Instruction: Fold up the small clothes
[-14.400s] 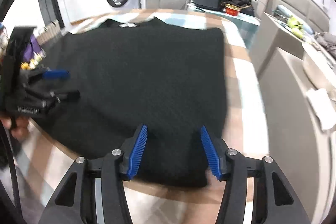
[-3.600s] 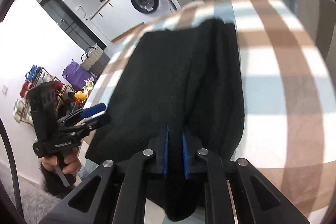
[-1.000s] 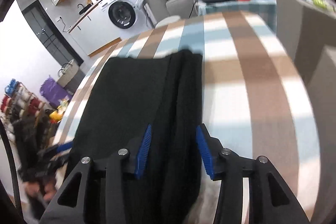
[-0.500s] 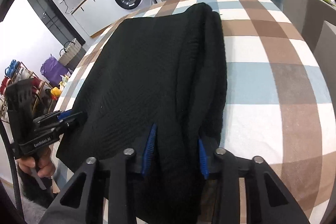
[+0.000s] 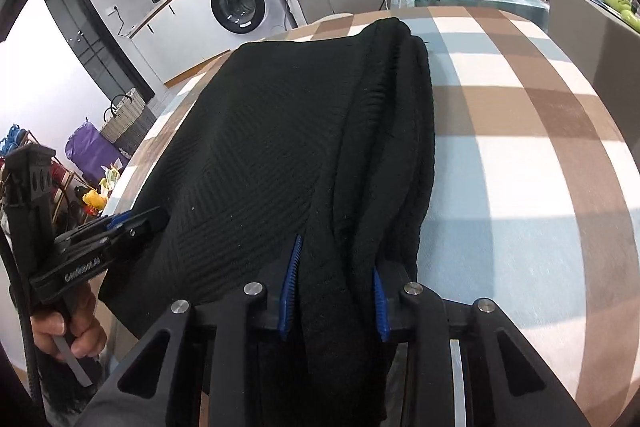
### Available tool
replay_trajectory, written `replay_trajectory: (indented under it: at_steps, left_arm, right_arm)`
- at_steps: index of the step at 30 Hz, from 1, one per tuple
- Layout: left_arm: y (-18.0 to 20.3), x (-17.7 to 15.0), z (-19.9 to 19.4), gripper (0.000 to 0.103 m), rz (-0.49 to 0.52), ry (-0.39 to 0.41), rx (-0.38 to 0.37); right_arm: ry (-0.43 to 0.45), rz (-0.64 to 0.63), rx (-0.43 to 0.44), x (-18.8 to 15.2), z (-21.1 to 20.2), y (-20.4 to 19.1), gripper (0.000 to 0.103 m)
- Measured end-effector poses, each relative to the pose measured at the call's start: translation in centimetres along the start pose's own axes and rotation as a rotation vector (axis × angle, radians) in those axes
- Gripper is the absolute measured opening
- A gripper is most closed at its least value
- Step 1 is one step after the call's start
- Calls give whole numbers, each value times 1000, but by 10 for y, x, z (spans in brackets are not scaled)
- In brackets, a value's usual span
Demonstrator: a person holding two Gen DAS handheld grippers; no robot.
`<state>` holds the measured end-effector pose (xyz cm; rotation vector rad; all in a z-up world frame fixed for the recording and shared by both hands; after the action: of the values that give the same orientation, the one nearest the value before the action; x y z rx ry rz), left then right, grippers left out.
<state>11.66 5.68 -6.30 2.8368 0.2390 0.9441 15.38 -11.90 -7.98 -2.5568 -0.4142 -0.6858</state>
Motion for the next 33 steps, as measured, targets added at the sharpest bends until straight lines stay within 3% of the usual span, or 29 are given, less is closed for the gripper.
replay_trajectory:
  at_steps: [5, 7, 9, 11, 13, 14, 15, 18, 19, 26, 33]
  left_arm:
    - [-4, 1, 0, 24, 3, 17, 16]
    - [-2, -1, -4, 26, 22, 31, 33]
    - [-1, -4, -14, 33, 36, 61, 51]
    - [0, -7, -24, 52, 44, 94, 57]
    - [-1, -9, -38, 70, 46, 137, 65]
    - [0, -11, -47, 80, 51, 170, 66]
    - [0, -12, -54, 84, 55, 194, 64]
    - [3, -18, -71, 92, 81, 266, 66]
    - [4, -19, -76, 100, 86, 278, 70]
    - [10, -33, -95, 102, 98, 358, 85]
    - [15, -44, -100, 102, 95, 381, 72]
  right_arm:
    - [5, -16, 1, 4, 0, 3, 34]
    - [12, -19, -6, 6, -2, 3, 43]
    - [31, -41, -27, 8, -6, 4, 45]
    - [70, -74, -54, 9, -16, 2, 53]
    - [117, -93, -60, 10, -27, 0, 75]
    - [140, -101, -54, 9, -34, -1, 80]
    - [166, -108, -45, 9, -42, -1, 88]
    - [250, -127, -50, 6, -64, -4, 99]
    - [262, -136, -55, 4, -70, -4, 103]
    - [328, -247, -38, -11, -86, -25, 103]
    - [358, -317, -21, -25, -88, -45, 103]
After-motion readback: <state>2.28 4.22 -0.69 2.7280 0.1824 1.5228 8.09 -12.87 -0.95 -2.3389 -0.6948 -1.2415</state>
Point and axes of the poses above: each gripper's, at about its wrist camera, not at the fingertips, and z roughly the way its jaws point, y to its right, x to its top, the point moved 3 cm from there along z, roughly the way its jaws point, and after that the axes turned 4 degrees about x, right-handed, at the moved point
